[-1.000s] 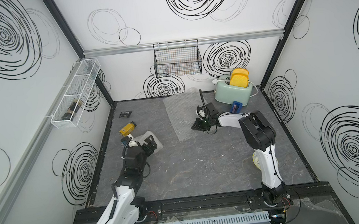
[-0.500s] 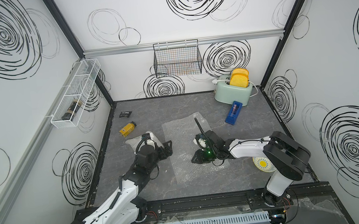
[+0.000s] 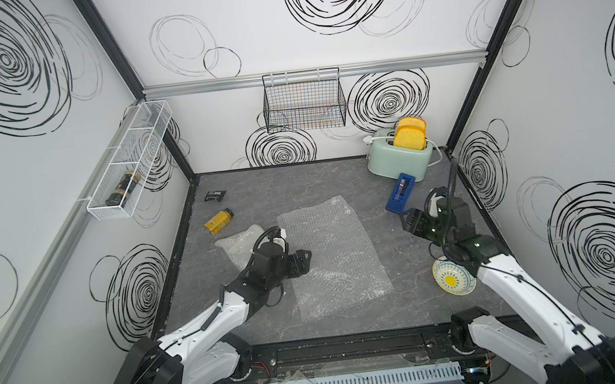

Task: Wrap bowls in bubble wrap
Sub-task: Move the bubble wrap to the center of the board, then pick up the bowl from the center of the board.

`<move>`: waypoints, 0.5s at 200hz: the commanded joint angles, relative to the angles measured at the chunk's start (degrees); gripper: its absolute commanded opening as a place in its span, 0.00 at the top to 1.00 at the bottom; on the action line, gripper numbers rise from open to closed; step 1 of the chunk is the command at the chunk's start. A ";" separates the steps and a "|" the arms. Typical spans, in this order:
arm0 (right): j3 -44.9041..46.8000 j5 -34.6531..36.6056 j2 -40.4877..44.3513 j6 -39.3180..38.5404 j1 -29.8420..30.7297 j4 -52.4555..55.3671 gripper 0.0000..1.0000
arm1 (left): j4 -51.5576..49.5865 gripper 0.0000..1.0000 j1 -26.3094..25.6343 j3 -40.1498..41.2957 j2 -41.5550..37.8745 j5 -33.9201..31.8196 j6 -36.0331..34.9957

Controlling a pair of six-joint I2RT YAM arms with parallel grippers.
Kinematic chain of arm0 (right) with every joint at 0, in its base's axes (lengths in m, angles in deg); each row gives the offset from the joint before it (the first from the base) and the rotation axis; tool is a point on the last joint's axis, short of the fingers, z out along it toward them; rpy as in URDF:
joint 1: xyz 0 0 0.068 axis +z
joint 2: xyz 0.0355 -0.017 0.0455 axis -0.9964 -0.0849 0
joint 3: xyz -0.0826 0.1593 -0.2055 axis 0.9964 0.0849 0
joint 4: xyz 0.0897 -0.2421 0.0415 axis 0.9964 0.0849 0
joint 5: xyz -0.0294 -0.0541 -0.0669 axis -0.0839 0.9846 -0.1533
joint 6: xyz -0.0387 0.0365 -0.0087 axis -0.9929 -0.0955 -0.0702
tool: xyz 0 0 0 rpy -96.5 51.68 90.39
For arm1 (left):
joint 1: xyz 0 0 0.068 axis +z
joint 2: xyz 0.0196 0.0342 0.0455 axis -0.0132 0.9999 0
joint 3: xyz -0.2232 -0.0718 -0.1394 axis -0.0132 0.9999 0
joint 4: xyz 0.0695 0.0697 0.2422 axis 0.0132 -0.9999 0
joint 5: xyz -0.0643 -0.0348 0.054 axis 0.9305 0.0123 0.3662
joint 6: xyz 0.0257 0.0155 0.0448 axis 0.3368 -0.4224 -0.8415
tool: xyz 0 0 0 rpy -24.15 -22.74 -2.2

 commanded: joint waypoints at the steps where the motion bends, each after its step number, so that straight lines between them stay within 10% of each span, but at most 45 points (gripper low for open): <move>1: 1.11 8.50 2.67 1.65 0.26 12.44 0.19 | 0.03 0.18 -0.37 -2.74 1.10 1.27 -0.88; 100: 4.79 14.45 -9.91 22.05 7.84 27.06 0.19 | 0.86 0.18 -0.42 -1.55 1.19 2.65 -0.80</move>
